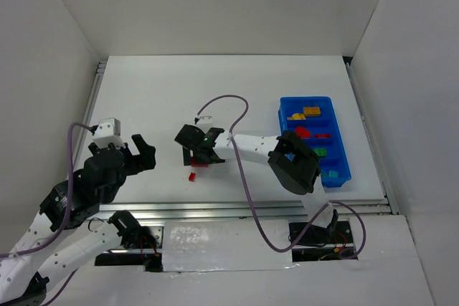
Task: Sort the legos into containers by color
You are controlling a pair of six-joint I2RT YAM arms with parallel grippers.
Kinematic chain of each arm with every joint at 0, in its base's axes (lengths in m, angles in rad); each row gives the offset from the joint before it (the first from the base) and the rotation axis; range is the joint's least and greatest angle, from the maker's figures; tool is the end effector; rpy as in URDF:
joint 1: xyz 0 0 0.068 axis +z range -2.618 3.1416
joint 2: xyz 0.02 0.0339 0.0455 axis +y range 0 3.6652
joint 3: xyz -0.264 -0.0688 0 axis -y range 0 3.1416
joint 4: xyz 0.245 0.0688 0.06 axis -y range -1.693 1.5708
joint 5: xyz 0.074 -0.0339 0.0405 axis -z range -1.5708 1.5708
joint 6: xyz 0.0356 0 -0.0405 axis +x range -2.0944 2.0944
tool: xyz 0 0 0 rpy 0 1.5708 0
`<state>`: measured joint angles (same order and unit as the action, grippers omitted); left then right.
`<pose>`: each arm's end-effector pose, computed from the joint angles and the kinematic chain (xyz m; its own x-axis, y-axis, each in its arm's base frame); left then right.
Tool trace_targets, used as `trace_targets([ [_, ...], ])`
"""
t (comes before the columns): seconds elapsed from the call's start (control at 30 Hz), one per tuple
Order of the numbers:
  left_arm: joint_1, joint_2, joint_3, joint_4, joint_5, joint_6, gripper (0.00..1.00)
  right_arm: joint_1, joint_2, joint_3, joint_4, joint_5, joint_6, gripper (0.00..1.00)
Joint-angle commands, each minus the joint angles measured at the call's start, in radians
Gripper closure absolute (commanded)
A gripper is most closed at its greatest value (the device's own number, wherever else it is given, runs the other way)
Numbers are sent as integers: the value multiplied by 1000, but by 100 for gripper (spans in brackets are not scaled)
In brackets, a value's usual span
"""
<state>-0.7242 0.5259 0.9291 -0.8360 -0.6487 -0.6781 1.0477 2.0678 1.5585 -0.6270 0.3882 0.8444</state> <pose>0.0790 -0.0411 0.3544 -0.3181 -0.3860 -0.8659 -0.1058 0.9221 -0.3721 0.2285 0.3693 0.1815 -0.8409 -0.0730 -0.5363 -0.1409 0.9862 0.0866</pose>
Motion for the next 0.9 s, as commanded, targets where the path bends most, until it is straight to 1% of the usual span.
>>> trace_targets([
  [0.0, 5, -7, 1, 41, 4, 31, 1, 6, 20, 57, 29, -5, 13, 0],
  [0.27, 5, -6, -1, 46, 12, 35, 0, 6, 72, 84, 38, -34, 12, 1],
  [0.37, 5, -10, -3, 46, 14, 35, 1, 9, 63, 78, 44, -29, 16, 1],
  [0.5, 5, -7, -4, 52, 20, 41, 0, 18, 12, 60, 58, -3, 21, 1],
  [0.6, 3, -3, -4, 52, 26, 43, 1, 20, -3, 77, 49, 9, 16, 1],
  [0.73, 5, 2, -4, 54, 29, 48, 0, 20, 14, 112, 61, 0, -21, 1],
  [0.77, 5, 2, -4, 55, 29, 48, 0, 20, 31, 123, 61, -6, -54, 2],
  [0.87, 3, 0, -7, 58, 32, 48, 0, 18, 67, 169, 39, -9, -83, 5],
])
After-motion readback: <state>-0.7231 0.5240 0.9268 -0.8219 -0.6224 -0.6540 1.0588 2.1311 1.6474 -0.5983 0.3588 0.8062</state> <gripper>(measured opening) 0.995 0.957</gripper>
